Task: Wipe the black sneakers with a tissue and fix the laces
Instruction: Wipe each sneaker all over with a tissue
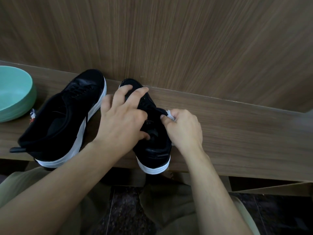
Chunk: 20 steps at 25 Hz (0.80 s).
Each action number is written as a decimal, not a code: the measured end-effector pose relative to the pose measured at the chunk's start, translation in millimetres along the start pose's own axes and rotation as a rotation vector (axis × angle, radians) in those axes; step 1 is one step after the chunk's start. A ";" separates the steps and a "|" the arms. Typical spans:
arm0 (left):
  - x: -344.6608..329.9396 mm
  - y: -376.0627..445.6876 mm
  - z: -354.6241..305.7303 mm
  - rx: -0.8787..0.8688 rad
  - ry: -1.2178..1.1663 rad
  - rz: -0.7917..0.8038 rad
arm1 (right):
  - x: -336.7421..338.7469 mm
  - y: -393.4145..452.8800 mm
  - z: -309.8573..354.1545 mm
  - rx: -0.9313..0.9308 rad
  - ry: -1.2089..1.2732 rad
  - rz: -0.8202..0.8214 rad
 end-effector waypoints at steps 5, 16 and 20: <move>23.4 -8.1 -16.5 -0.150 -0.068 -0.372 | -0.7 1.6 -3.7 0.026 0.125 -0.012; 47.3 -24.2 25.6 -0.050 -0.074 -0.761 | 22.4 7.7 6.9 0.037 0.845 -0.178; 46.9 -30.9 19.3 -0.054 -0.030 -0.849 | -20.0 -19.8 73.9 0.525 0.231 0.086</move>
Point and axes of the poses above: each hand's wrist, its own y-axis towards the middle knuckle, its own x-axis out of the back of the hand, z = x × y, the point moved 10 cm from there along y, towards the middle knuckle, and after that the axes turned 6 degrees about x, right-handed, at the moved point
